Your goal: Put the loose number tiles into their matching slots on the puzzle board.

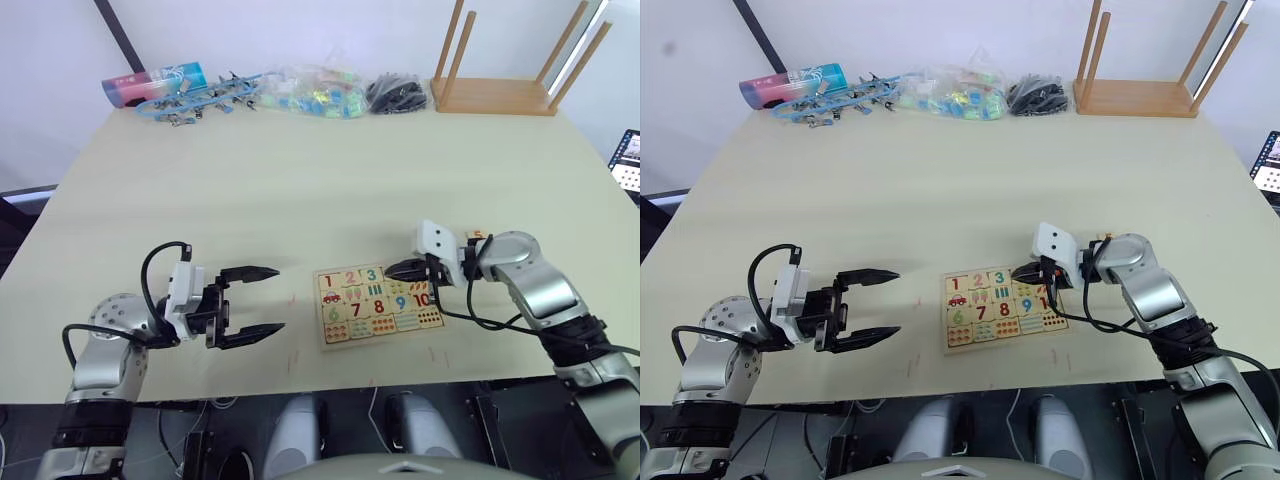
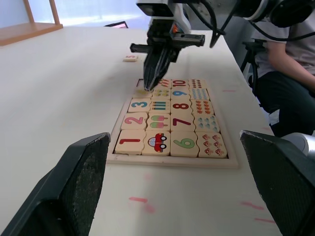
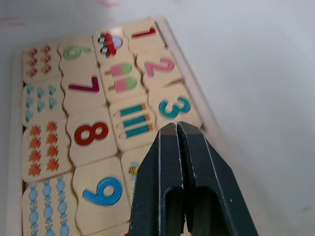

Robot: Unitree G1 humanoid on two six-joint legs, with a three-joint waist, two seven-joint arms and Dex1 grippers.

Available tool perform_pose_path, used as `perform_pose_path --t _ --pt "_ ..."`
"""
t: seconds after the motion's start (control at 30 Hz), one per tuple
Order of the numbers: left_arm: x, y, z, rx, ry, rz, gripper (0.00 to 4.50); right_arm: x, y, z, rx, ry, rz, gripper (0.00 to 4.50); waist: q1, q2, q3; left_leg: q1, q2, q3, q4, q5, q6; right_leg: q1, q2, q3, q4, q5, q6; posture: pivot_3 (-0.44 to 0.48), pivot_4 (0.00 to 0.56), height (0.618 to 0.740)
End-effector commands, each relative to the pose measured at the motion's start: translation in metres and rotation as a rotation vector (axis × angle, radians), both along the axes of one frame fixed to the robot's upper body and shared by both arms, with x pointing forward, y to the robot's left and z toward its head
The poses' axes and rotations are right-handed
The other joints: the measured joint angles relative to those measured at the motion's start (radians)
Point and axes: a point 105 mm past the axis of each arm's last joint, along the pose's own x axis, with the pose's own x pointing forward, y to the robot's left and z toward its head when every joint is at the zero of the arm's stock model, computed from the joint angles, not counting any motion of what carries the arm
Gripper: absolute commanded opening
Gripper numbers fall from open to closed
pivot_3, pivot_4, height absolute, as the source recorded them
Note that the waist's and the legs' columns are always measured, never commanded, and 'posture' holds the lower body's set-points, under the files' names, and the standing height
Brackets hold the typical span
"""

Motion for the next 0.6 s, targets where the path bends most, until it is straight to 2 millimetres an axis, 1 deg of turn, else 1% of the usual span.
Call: perform_pose_path --t 0.03,0.07,0.2,0.3,0.43,0.5,0.6 --pt "0.002 0.0 0.005 0.002 -0.039 0.009 4.5 0.006 -0.004 -0.002 0.0 -0.032 -0.036 0.01 0.0 0.0 0.0 0.0 0.0 0.0 0.0 0.0 0.0 0.0 0.0 0.0 0.0 0.0 0.0 0.0 0.15 0.737" --pt "0.002 0.0 0.005 0.002 -0.039 0.01 4.5 0.007 -0.005 -0.005 -0.005 -0.026 -0.049 0.01 0.0 0.0 0.0 0.0 0.0 0.0 0.0 0.0 0.0 0.0 0.0 0.0 0.0 0.0 0.0 0.0 0.15 0.737" --pt "0.001 0.001 0.005 0.003 -0.039 0.012 4.5 0.001 -0.009 -0.017 -0.038 0.014 -0.046 0.01 0.0 -0.001 -0.001 0.0 0.0 0.0 0.0 0.0 0.0 0.0 0.001 0.0 0.0 0.0 0.0 0.0 0.15 0.737" --pt "0.001 0.001 0.005 0.002 -0.04 0.015 4.5 0.002 -0.007 -0.015 -0.011 -0.002 -0.051 0.01 0.0 -0.001 -0.001 0.001 0.001 0.0 0.0 0.0 0.0 0.001 0.0 0.0 0.0 0.0 0.0 0.0 0.15 0.737" --pt "0.001 0.002 0.005 -0.002 -0.036 0.037 4.5 0.003 -0.005 0.004 0.103 -0.038 -0.091 0.01 0.0 -0.001 -0.001 0.001 0.001 0.0 0.0 0.0 0.0 0.001 0.0 0.0 0.0 0.0 0.0 0.0 0.15 0.737" --pt "0.001 0.004 0.004 -0.006 -0.033 0.058 4.5 0.002 -0.009 0.012 0.151 -0.067 -0.116 0.01 0.001 -0.001 -0.001 0.001 0.002 0.0 0.0 0.0 0.0 0.001 0.0 0.0 0.0 0.0 0.0 0.0 0.15 0.737" --pt "0.0 0.007 0.001 -0.008 -0.023 0.096 4.5 0.001 -0.022 0.022 0.22 -0.111 -0.195 0.01 0.002 -0.001 -0.001 0.001 0.002 0.0 0.0 0.0 0.0 0.001 0.0 0.0 0.0 0.0 0.0 0.0 0.15 0.737"
